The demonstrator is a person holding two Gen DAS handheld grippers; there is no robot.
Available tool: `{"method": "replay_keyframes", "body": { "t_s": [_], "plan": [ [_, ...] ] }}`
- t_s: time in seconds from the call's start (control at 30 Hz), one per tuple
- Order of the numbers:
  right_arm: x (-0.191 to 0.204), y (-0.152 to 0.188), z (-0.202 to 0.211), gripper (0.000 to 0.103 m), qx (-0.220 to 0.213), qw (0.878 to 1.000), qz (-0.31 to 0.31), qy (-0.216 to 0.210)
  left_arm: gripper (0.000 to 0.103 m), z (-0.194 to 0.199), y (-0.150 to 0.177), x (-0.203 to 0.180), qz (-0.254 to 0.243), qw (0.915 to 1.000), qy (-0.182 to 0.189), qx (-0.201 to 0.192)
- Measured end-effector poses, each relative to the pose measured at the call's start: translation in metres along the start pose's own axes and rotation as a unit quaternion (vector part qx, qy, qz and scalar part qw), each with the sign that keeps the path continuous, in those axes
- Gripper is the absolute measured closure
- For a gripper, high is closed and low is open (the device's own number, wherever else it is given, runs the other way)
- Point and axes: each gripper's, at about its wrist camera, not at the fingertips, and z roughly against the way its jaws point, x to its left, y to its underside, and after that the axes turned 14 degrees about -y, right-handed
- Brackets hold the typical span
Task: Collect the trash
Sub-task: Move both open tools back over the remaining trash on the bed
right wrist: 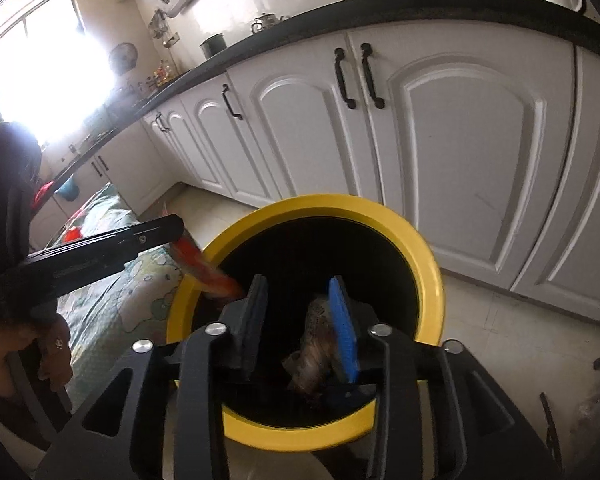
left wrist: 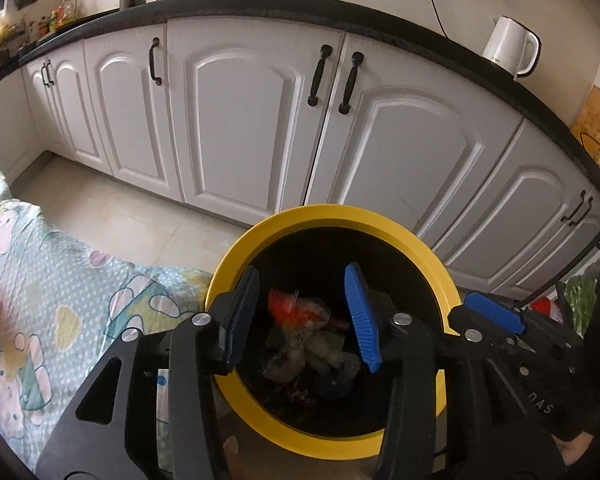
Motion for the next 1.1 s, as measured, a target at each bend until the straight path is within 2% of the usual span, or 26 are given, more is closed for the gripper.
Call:
{"method": "replay_keyframes", "body": {
  "t_s": [0.03, 0.07, 0.1, 0.17, 0.23, 0.27, 0.43, 0.63, 0.8, 1.1],
  "plan": [
    [-0.001, 0.0, 0.002, 0.066, -0.003, 1.0, -0.002, 0.005, 0.063, 0.001, 0.0, 0.002, 0.003, 1.0, -0.002, 0.0],
    [-0.001, 0.0, 0.003, 0.064, -0.004, 1.0, -0.001, 0.011, 0.057, 0.004, 0.001, 0.004, 0.004, 1.0, -0.003, -0.001],
    [-0.001, 0.001, 0.005, 0.061, -0.009, 1.0, 0.002, 0.019, 0.046, 0.006, 0.001, 0.006, 0.007, 1.0, -0.004, -0.002],
    [0.002, 0.002, 0.01, 0.054, -0.018, 0.999, 0.007, 0.026, 0.03, 0.013, 0.002, 0.015, 0.019, 0.9998, -0.007, -0.007],
    [0.008, 0.001, 0.015, 0.049, -0.028, 0.999, 0.016, 0.032, 0.02, 0.022, 0.004, 0.028, 0.033, 0.9992, -0.017, -0.016],
    [0.009, 0.001, 0.016, 0.048, -0.032, 0.999, 0.02, 0.033, 0.011, 0.026, 0.005, 0.033, 0.037, 0.9988, -0.023, -0.019],
    [0.03, -0.001, 0.018, 0.041, -0.045, 0.998, 0.041, 0.019, 0.011, 0.05, 0.01, 0.065, 0.068, 0.9959, -0.048, -0.036],
    [0.063, -0.002, 0.014, 0.039, -0.044, 0.996, 0.072, -0.002, 0.011, 0.083, 0.018, 0.089, 0.073, 0.9902, -0.088, -0.081],
    [0.091, -0.003, 0.01, 0.037, -0.04, 0.995, 0.094, -0.018, 0.011, 0.099, 0.025, 0.112, 0.093, 0.9867, -0.097, -0.092],
    [0.135, -0.003, -0.005, 0.036, -0.024, 0.99, 0.129, -0.051, 0.011, 0.13, 0.04, 0.16, 0.126, 0.9741, -0.147, -0.117]
  ]
}}
